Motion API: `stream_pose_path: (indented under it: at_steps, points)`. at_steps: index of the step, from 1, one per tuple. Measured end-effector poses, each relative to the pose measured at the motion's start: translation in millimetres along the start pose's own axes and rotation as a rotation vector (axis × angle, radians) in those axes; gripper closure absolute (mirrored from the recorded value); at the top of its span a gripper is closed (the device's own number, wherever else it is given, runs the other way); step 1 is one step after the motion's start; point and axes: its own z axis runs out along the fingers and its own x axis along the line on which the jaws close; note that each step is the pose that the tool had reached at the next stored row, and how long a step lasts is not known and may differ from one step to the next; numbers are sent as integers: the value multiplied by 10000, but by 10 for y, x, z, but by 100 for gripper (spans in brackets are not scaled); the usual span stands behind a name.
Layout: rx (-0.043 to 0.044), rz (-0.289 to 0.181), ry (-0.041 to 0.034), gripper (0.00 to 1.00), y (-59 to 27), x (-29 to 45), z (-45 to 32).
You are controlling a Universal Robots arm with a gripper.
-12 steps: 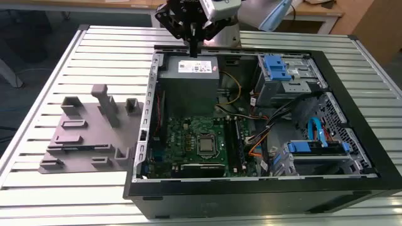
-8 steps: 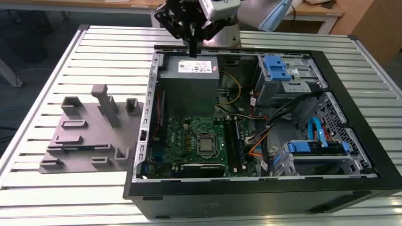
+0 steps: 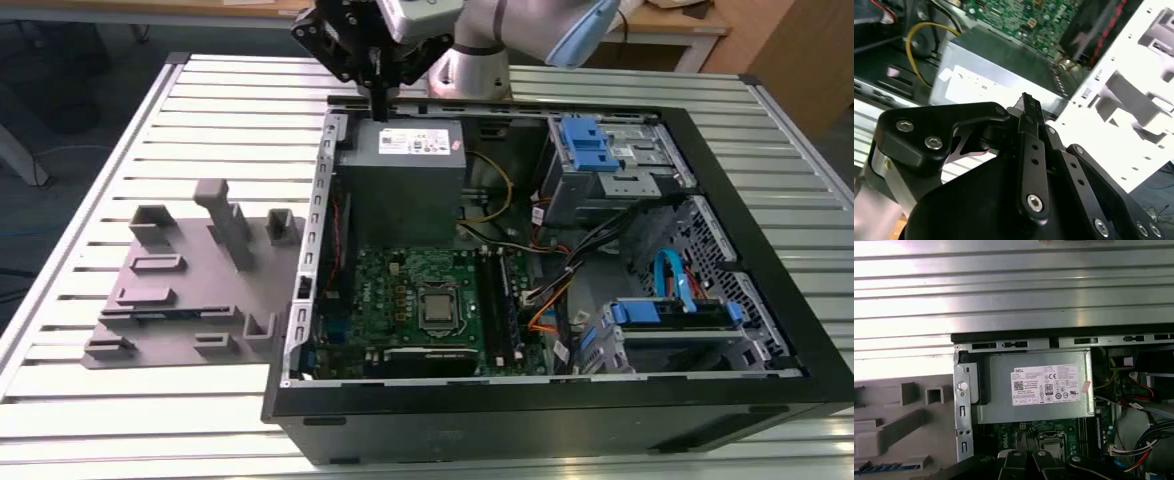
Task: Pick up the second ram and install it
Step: 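Reach for the second ram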
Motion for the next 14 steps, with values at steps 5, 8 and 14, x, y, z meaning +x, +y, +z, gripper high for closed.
stream_pose_path:
  at_steps: [5, 8, 14]
  points:
    - [1, -2, -2, 93, -17, 225, -5]
    - [0, 0, -3, 93, -26, 344, -7]
    - [0, -2, -5, 93, -46, 603, -13]
